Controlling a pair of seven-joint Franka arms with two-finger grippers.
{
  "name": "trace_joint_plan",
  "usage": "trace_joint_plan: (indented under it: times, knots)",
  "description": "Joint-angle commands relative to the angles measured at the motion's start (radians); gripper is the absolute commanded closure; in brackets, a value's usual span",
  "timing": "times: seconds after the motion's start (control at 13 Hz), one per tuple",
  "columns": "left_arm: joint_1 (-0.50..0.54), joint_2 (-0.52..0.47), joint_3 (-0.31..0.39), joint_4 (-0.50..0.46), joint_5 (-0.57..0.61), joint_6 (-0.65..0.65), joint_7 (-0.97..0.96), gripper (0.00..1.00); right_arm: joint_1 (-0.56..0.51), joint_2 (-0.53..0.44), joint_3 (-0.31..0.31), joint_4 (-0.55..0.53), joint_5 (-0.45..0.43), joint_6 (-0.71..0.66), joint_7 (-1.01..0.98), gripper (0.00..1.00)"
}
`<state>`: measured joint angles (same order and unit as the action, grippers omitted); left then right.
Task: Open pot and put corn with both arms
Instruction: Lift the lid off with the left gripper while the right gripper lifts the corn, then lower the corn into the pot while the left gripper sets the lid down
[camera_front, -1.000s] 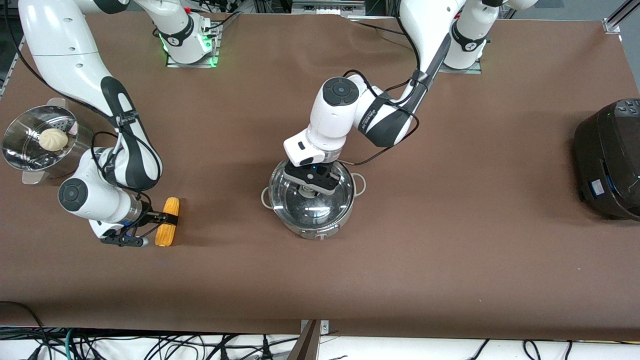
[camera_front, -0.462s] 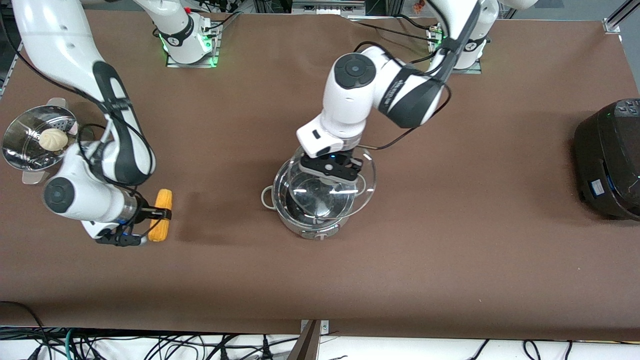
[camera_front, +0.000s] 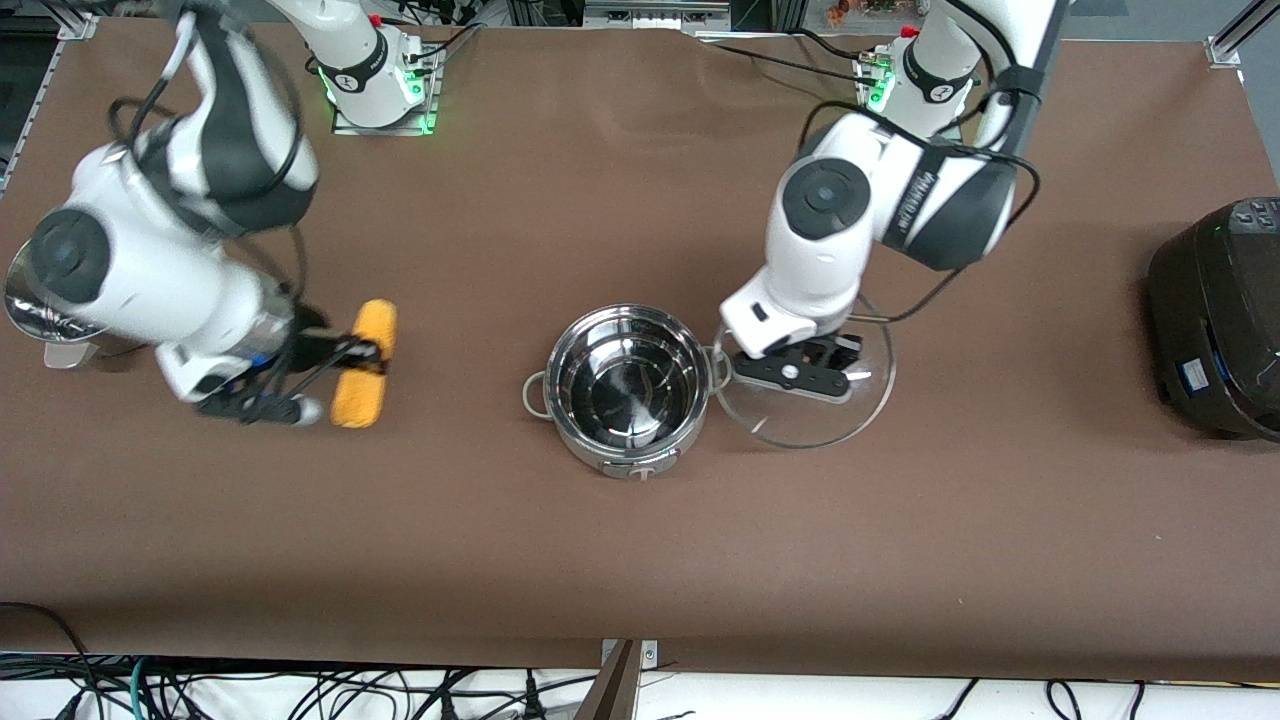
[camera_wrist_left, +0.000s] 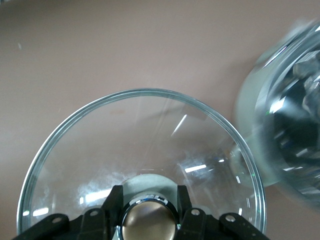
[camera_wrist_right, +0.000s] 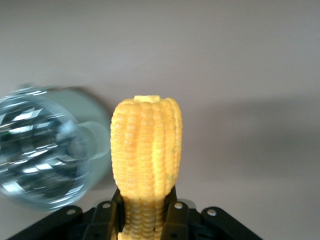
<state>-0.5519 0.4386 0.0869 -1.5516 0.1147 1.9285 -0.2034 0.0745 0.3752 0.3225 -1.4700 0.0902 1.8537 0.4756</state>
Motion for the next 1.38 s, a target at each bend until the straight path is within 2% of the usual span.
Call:
trace_joint_plan:
  times: [0.0, 0.15, 0.31, 0.38, 0.46, 0.62, 0.77, 0.85, 0.92, 1.0, 1.23, 1.31]
  knots:
    - [0.116, -0.098, -0.015, -0.201, 0.023, 0.096, 0.197, 0.97, 0.131, 0.129, 0.027, 0.135, -0.052, 0.022, 0.121, 0.97]
    - [0.179, -0.113, -0.015, -0.344, 0.025, 0.231, 0.269, 0.92, 0.212, 0.215, 0.027, 0.212, -0.096, 0.07, 0.152, 0.97]
    - [0.249, -0.123, -0.015, -0.506, 0.023, 0.45, 0.344, 0.87, 0.266, 0.286, 0.027, 0.241, -0.11, 0.145, 0.216, 0.97]
    - [0.269, -0.127, -0.016, -0.534, 0.023, 0.495, 0.372, 0.51, 0.287, 0.315, 0.026, 0.241, -0.121, 0.192, 0.241, 0.97]
    - [0.277, -0.141, -0.016, -0.532, 0.011, 0.491, 0.374, 0.01, 0.301, 0.345, 0.026, 0.244, -0.135, 0.238, 0.247, 0.97]
    - [0.276, -0.201, -0.018, -0.512, 0.005, 0.401, 0.371, 0.0, 0.329, 0.401, 0.026, 0.244, -0.141, 0.339, 0.248, 0.97]
    - [0.271, -0.271, -0.018, -0.434, -0.051, 0.211, 0.36, 0.0, 0.352, 0.43, 0.017, 0.244, -0.142, 0.383, 0.248, 0.95]
    - [0.276, -0.299, -0.015, -0.376, -0.122, 0.11, 0.358, 0.0, 0.355, 0.433, 0.006, 0.241, -0.141, 0.383, 0.248, 0.7]
    - [0.279, -0.314, -0.009, -0.307, -0.176, -0.001, 0.355, 0.0, 0.361, 0.432, 0.006, 0.237, -0.155, 0.381, 0.247, 0.01]
    - [0.289, -0.32, -0.007, -0.233, -0.197, -0.093, 0.34, 0.0, 0.361, 0.426, 0.006, 0.237, -0.185, 0.371, 0.245, 0.0]
    - [0.302, -0.314, -0.007, 0.006, -0.19, -0.38, 0.213, 0.0, 0.352, 0.381, 0.006, 0.26, -0.188, 0.248, 0.241, 0.0]
    - [0.311, -0.319, -0.007, 0.031, -0.187, -0.441, 0.214, 0.0, 0.346, 0.348, 0.001, 0.264, -0.193, 0.196, 0.236, 0.0]
